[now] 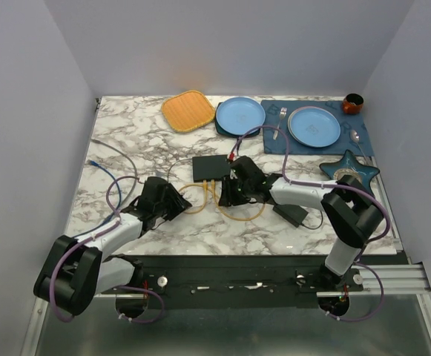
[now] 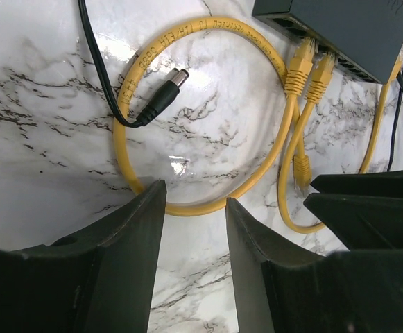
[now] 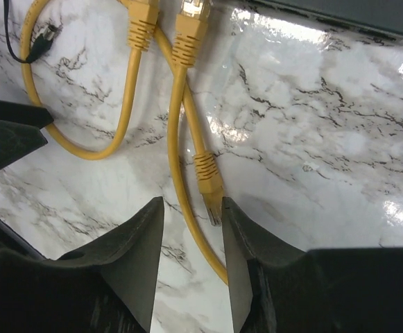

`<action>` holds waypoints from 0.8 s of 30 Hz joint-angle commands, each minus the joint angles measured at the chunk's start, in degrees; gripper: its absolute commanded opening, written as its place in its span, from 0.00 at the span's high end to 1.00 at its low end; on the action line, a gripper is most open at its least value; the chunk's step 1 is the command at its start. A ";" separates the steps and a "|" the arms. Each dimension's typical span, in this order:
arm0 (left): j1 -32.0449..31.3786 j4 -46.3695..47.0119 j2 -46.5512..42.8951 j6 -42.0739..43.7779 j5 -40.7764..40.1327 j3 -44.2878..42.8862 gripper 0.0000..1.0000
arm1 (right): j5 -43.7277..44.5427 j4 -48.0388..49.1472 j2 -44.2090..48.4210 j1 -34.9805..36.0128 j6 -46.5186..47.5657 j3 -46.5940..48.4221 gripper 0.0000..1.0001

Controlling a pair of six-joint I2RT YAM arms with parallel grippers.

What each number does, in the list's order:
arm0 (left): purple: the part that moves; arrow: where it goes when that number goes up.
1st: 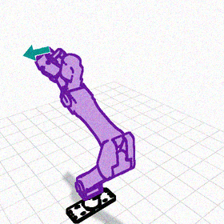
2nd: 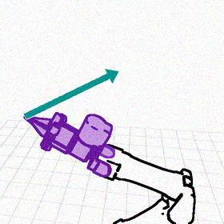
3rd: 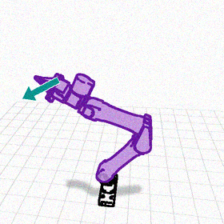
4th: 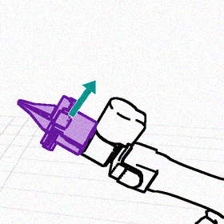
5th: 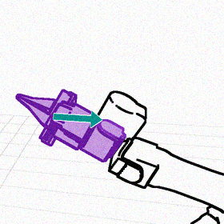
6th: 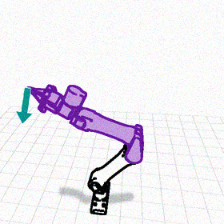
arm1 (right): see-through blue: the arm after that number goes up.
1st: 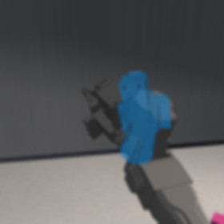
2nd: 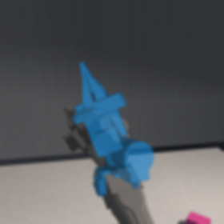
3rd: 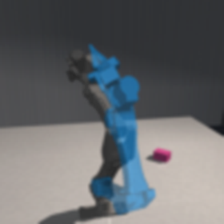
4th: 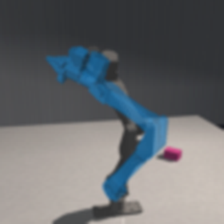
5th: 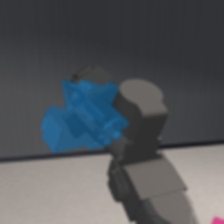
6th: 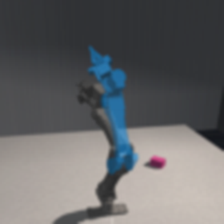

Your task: Pull the plug from the switch port

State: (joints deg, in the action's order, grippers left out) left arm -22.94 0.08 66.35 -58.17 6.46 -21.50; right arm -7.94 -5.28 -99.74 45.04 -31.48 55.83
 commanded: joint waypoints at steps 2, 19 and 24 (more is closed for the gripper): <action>0.26 -1.31 -1.83 -0.28 -0.31 1.72 0.47 | 3.11 -0.87 -1.42 0.84 0.02 -0.73 0.56; 0.35 -10.18 -13.43 0.60 -2.32 1.63 0.50 | 4.69 -0.61 1.13 2.95 -0.68 -6.00 0.89; 0.35 -10.36 -12.82 0.69 -2.68 1.55 0.50 | 10.57 -2.71 5.78 3.22 -1.91 -8.63 0.92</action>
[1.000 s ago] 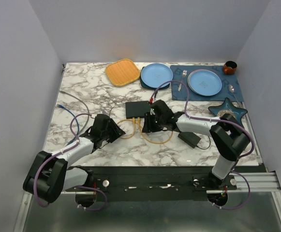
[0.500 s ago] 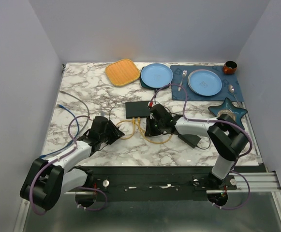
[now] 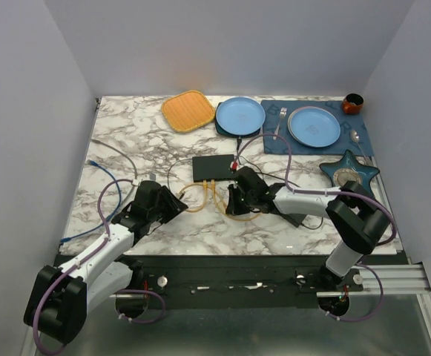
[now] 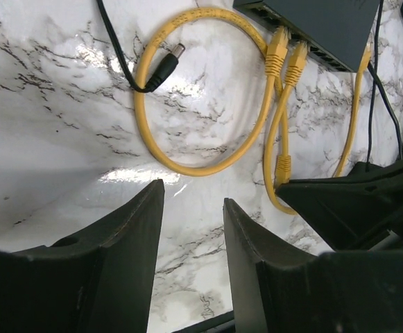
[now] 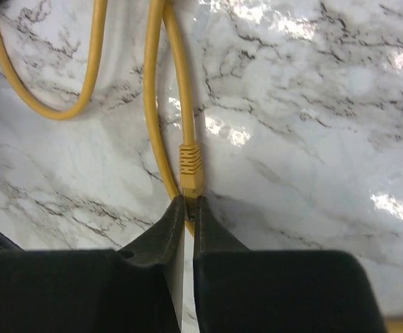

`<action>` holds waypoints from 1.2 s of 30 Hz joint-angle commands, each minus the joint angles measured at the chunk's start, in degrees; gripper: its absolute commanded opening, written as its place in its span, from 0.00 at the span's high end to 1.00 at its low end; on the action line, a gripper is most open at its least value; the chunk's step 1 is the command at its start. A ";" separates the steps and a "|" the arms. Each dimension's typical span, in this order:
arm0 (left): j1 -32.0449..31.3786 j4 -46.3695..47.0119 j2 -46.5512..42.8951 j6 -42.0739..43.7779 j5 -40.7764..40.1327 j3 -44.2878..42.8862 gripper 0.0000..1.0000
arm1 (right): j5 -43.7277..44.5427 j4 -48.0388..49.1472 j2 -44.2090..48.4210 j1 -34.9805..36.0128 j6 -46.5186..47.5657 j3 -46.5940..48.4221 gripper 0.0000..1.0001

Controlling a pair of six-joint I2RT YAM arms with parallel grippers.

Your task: Pull the plug from the switch port

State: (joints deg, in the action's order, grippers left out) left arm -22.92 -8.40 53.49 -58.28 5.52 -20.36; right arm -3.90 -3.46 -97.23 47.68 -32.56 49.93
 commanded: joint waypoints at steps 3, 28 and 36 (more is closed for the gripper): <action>0.33 -1.79 0.64 0.89 -1.92 0.06 0.50 | 9.78 -7.34 7.31 0.66 -0.06 -3.96 0.94; 1.12 -1.00 4.69 1.24 -2.79 -2.14 0.49 | 21.39 -38.98 32.27 5.49 -3.74 -2.30 0.99; 1.47 -0.04 6.44 1.07 -2.62 -2.49 0.49 | 18.41 -44.97 34.92 5.49 -2.96 -3.17 0.96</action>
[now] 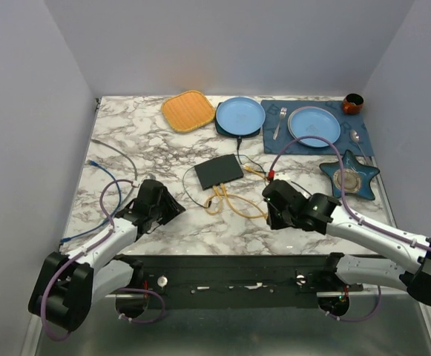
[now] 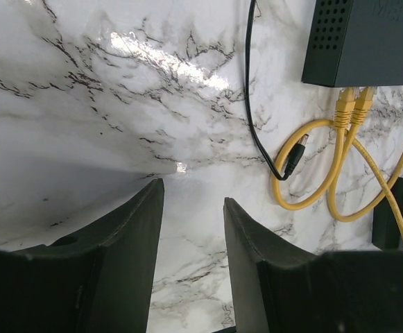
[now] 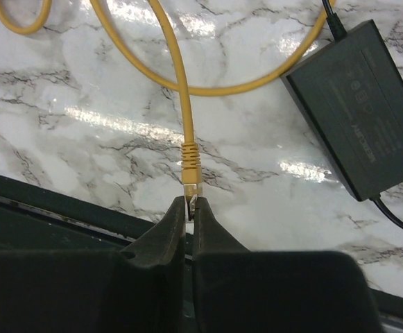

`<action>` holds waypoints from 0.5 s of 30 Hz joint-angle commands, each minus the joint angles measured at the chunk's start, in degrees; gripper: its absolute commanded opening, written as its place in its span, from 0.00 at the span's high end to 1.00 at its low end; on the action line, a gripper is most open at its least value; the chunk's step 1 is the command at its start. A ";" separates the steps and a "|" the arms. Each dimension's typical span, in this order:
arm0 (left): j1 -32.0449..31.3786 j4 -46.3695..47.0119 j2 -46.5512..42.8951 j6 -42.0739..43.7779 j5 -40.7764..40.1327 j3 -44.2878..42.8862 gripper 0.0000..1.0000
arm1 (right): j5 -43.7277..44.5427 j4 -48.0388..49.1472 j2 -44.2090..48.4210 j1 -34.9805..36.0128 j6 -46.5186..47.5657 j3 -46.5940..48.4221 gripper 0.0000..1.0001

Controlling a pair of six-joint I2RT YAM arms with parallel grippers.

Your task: Pull the plug from the switch port

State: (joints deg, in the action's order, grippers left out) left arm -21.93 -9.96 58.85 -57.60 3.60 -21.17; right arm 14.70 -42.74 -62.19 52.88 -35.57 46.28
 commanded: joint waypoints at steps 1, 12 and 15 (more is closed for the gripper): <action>0.58 2.30 1.53 0.21 -0.26 -1.77 0.49 | -0.63 -5.34 -0.56 0.38 0.15 0.30 0.90; 0.49 8.81 14.35 -0.67 4.04 -8.27 0.49 | 0.68 8.54 -15.92 0.29 5.94 12.59 0.49; -0.21 10.74 16.73 -1.02 5.28 -8.80 0.50 | 2.43 10.31 -25.15 0.29 7.97 19.18 0.51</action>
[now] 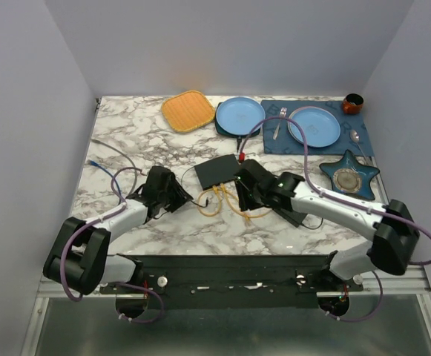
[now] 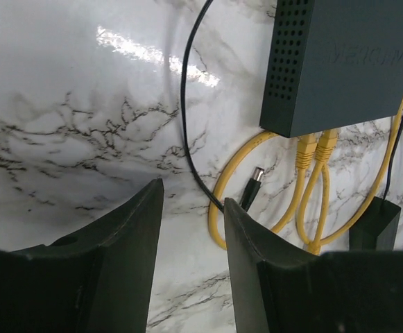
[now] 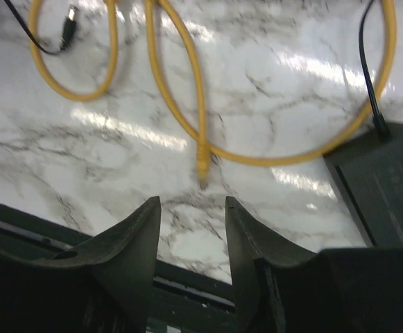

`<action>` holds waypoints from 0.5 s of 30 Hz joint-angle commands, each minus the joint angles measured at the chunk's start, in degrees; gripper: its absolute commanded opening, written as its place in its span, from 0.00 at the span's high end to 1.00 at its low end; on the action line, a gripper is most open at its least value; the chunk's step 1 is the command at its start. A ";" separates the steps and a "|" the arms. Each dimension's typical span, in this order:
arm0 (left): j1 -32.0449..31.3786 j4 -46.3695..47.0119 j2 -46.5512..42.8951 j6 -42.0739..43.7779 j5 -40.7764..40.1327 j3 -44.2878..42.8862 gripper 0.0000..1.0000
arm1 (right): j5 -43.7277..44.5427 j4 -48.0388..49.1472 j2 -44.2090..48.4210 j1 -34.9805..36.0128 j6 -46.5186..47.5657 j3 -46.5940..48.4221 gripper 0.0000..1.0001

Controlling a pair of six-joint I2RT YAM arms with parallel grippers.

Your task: Pull the plug from the switch port

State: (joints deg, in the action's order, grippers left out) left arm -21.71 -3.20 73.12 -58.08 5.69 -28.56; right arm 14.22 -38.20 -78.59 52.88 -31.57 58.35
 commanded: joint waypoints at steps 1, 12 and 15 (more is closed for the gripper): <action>-0.87 4.69 2.64 -0.28 3.10 -1.50 0.50 | 3.27 6.29 -10.69 0.29 5.02 8.44 0.51; -9.73 6.45 3.69 2.10 -0.42 -1.50 0.50 | -1.39 10.94 -22.05 -2.60 5.21 15.31 0.55; -12.73 6.37 5.89 2.80 -1.65 -3.43 0.50 | -2.69 12.27 -21.96 -5.67 5.12 16.53 0.55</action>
State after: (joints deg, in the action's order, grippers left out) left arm -30.87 1.89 76.38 -56.86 6.46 -29.34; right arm 13.06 -28.97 -100.47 50.22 -26.81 72.18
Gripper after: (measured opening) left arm 0.496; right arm 0.455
